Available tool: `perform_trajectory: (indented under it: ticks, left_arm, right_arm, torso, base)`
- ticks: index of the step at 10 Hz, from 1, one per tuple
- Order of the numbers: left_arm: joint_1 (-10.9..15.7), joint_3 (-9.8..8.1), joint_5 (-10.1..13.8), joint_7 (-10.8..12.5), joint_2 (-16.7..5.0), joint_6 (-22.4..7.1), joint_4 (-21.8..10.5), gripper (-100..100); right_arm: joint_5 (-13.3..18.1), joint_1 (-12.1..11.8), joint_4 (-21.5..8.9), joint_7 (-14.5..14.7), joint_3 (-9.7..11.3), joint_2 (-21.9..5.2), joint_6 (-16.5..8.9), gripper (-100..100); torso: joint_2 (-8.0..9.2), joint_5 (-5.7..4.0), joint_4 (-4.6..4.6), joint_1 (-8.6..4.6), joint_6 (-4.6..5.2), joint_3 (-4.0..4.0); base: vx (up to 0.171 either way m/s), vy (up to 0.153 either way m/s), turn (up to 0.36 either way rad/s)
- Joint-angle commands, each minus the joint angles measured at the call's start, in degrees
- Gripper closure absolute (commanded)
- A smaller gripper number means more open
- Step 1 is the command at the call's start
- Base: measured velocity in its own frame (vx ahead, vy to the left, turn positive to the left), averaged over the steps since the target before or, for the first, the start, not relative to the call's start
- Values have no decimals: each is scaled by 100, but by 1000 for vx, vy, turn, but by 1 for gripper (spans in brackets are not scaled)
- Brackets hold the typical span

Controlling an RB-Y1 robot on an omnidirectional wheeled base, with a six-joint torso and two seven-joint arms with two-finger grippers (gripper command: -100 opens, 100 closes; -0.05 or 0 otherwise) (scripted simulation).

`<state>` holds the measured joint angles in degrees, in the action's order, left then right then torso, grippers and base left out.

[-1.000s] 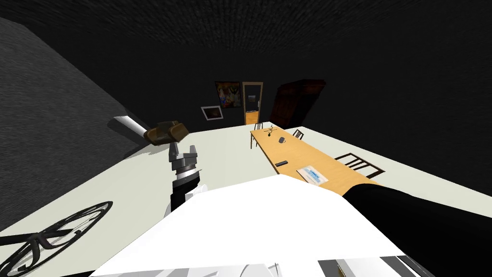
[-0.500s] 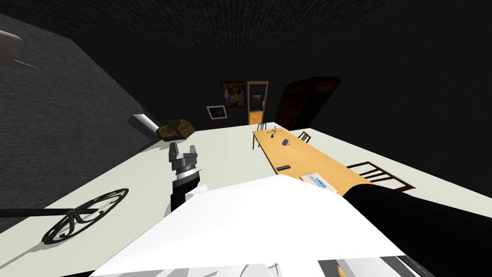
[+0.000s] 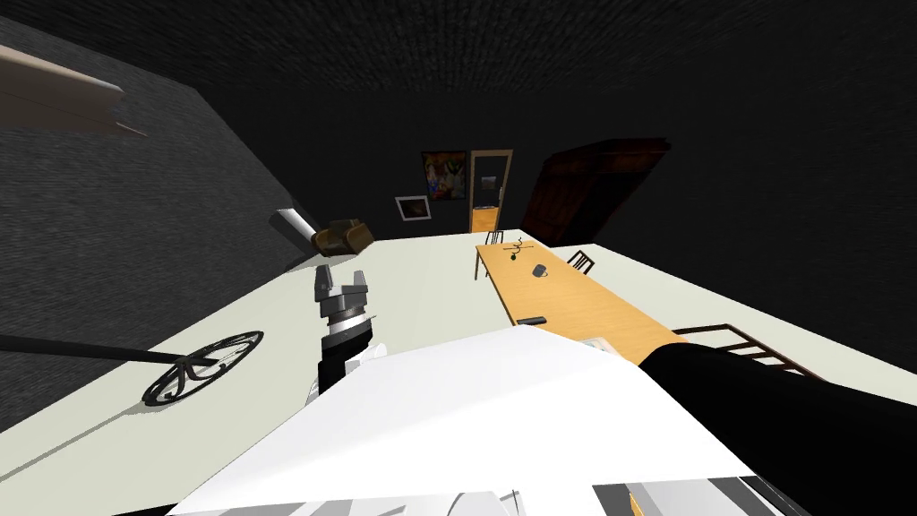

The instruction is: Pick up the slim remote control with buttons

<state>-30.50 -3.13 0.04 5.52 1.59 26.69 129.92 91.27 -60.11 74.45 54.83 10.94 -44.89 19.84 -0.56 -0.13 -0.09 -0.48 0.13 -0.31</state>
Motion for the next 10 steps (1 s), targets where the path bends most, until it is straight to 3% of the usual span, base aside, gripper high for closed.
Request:
perform_trajectory:
  ticks: [1,2,3,6,7,8,10]
  left_arm:
    - [0,0,0,0,0,0,0,0]
    - [-1,0,0,0,0,0,0,0]
    - [0,0,0,0,1,0,0,0]
    - [0,1,0,0,1,0,0,0]
    - [0,1,0,0,1,0,0,0]
    - [0,0,0,0,1,0,0,0]
    - [0,0,0,0,1,0,0,0]
  right_arm:
    - [0,0,0,0,0,0,0,-100]
    - [10,3,-14,12,2,3,-8,0]
    - [16,190,-209,25,90,128,-77,-100]
    - [27,471,-503,47,222,319,-182,-100]
    - [91,420,-413,-52,220,262,-174,-100]
    - [92,433,-427,-54,226,269,-180,100]
    - [93,428,-428,-53,228,268,-177,100]
  torso:
    - [0,0,0,0,0,0]
    - [4,2,1,14,4,2]
    - [6,5,1,27,4,3]
    - [29,6,7,30,4,17]
    - [27,6,6,31,4,16]
    - [19,7,4,32,5,11]
    - [10,7,5,33,4,7]
  base:
    - [4,-39,42]
    - [1,-8,-5]
    - [-36,-12,85]
    - [-57,-7,61]
    - [-21,-2,12]
    - [0,0,0]
    - [0,0,0]
